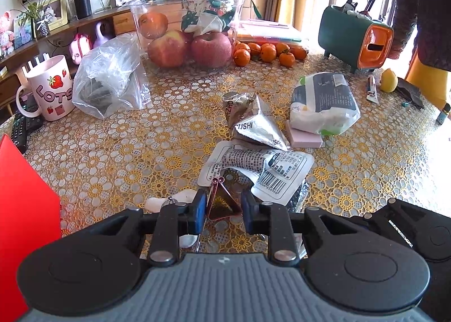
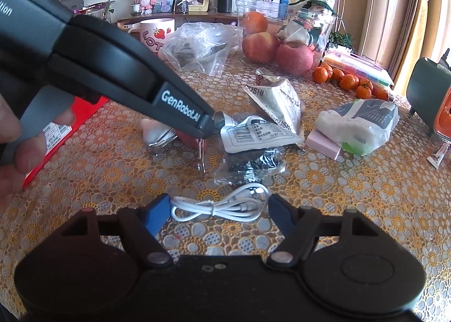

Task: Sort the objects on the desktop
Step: 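Grasp the pink binder clip with the left tool while the right tool grasps the white USB cable, then lift the pink clip with the left tool while the right tool carries the white cable to the box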

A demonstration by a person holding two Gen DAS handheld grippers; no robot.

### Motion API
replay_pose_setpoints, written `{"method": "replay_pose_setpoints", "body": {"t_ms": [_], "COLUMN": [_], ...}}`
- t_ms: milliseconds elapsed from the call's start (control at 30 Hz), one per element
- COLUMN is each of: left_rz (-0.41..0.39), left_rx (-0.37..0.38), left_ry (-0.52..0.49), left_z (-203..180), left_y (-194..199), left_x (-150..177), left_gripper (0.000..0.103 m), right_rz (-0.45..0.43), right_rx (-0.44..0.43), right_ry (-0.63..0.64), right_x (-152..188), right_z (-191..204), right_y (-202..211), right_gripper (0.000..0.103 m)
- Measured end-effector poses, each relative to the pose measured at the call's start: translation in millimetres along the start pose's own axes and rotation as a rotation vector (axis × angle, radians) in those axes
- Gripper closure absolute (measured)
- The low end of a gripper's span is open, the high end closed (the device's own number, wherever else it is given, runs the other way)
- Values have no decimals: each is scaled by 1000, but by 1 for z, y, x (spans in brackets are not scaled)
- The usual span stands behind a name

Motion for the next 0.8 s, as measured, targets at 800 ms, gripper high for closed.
{"method": "replay_pose_setpoints", "body": {"t_ms": [800], "left_rz": [-11], "left_rx": [54], "left_ry": [31], "left_z": [5], "left_y": [46], "left_x": [6], "left_gripper": [81], "right_rz": [-9], "right_rx": [11], "right_ry": [3], "right_x": [3], "right_z": [-5], "right_y": [38], "right_gripper": [29]}}
Point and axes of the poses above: each gripper's, at about its wrist camera, not at the fingertips, and y roughly against the way its jaws point, z to its left, x to its underside, the point moved 4 cm from there along -y, roughly the way its jaws point, and after that the axes turned 5 degrees about y, right-handed, at the moved point
